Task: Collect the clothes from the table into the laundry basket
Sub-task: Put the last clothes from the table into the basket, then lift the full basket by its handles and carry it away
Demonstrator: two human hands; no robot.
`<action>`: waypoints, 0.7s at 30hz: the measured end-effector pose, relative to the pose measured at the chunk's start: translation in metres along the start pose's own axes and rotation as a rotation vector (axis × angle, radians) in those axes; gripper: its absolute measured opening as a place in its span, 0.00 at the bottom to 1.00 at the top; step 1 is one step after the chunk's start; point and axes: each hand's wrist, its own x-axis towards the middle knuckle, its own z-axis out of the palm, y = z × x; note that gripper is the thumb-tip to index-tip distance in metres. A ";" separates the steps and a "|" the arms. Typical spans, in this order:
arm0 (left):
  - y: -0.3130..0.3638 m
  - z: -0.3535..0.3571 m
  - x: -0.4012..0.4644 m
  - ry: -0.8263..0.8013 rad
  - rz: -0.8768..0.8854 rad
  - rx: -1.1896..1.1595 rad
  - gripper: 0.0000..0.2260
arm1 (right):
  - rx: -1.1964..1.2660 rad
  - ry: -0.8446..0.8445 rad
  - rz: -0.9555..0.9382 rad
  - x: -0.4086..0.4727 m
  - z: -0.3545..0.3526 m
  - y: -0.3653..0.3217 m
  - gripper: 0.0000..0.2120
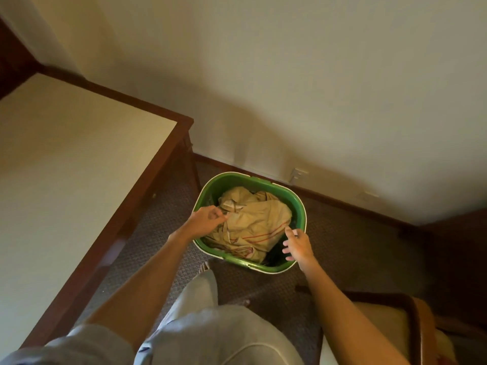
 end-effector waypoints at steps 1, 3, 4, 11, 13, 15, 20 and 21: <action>-0.001 -0.003 0.006 -0.018 -0.019 0.016 0.21 | 0.002 0.013 0.020 0.004 0.000 -0.001 0.17; -0.004 -0.007 0.024 -0.051 -0.043 0.046 0.19 | 0.010 0.045 0.056 0.015 0.001 -0.004 0.17; -0.003 -0.009 0.034 -0.056 -0.051 0.060 0.17 | 0.007 0.057 0.076 0.021 0.001 -0.006 0.15; -0.006 -0.021 0.109 -0.086 -0.124 0.148 0.22 | -0.022 0.182 0.163 0.077 0.003 -0.012 0.13; -0.010 -0.024 0.129 -0.081 -0.158 0.161 0.28 | -0.025 0.195 0.206 0.091 0.004 -0.007 0.18; -0.022 -0.023 0.151 -0.063 -0.205 0.130 0.34 | -0.042 0.216 0.247 0.118 0.004 0.006 0.25; -0.104 0.006 0.235 0.005 -0.335 0.014 0.62 | 0.014 0.280 0.374 0.186 0.007 0.048 0.39; -0.106 0.011 0.239 0.010 -0.355 -0.003 0.62 | 0.046 0.276 0.387 0.190 0.009 0.051 0.38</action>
